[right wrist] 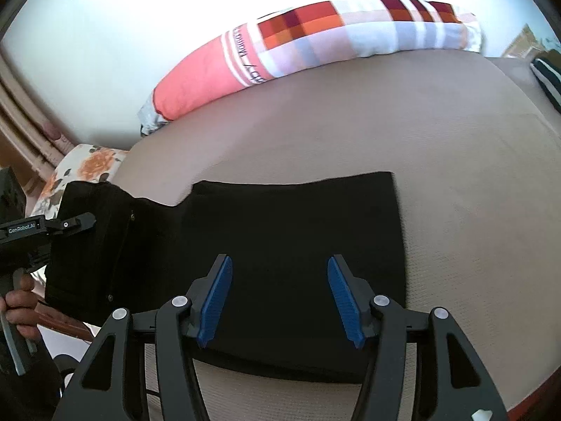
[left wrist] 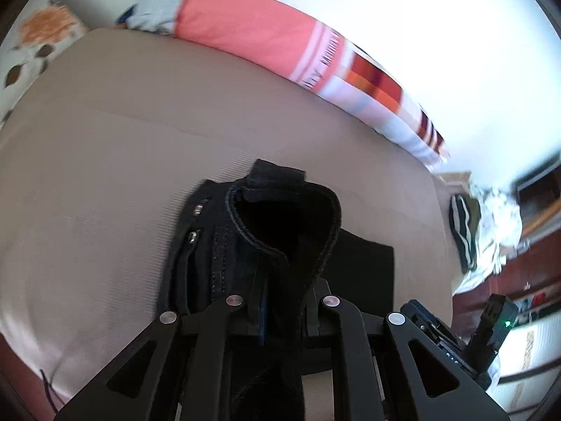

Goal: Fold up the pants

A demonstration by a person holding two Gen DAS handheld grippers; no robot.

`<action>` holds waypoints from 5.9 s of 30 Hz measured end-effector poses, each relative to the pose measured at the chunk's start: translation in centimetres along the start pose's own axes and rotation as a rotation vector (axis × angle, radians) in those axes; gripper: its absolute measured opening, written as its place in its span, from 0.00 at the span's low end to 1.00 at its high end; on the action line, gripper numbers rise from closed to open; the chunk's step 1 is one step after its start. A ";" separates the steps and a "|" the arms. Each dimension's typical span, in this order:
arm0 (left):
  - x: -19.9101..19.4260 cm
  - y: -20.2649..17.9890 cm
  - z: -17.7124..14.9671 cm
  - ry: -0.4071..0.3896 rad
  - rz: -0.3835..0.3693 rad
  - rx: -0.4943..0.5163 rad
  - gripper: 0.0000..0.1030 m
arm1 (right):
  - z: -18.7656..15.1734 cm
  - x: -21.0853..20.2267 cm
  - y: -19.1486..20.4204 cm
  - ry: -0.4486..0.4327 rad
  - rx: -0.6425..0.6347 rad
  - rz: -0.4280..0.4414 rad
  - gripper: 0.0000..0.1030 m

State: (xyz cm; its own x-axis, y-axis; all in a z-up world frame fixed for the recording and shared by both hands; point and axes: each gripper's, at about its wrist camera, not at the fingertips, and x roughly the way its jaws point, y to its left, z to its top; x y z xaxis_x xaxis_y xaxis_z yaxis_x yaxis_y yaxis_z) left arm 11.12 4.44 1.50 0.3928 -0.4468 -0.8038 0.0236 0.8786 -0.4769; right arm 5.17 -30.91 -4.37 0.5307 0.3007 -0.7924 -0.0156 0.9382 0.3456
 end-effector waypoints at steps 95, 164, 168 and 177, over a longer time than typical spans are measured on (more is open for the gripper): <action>12.1 -3.4 -4.5 0.072 0.231 0.264 0.64 | 1.1 3.3 -6.7 0.157 0.175 0.036 0.28; 13.4 0.6 -4.7 0.223 -0.161 0.066 0.68 | -0.6 7.2 -12.2 0.248 0.251 0.463 0.46; 13.7 0.0 -4.7 0.211 -0.161 0.082 0.68 | -0.2 8.4 -12.1 0.266 0.251 0.515 0.37; 12.6 -0.1 -5.1 0.134 -0.086 0.049 0.22 | 0.1 7.1 -9.3 0.200 0.217 0.437 0.24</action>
State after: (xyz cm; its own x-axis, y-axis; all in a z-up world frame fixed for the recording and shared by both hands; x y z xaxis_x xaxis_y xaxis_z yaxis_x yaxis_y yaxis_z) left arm 11.43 -2.13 -10.40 0.2612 -0.5362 -0.8027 0.0980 0.8420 -0.5306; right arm 9.19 -37.50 -13.10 0.3416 0.7023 -0.6245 -0.0121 0.6677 0.7443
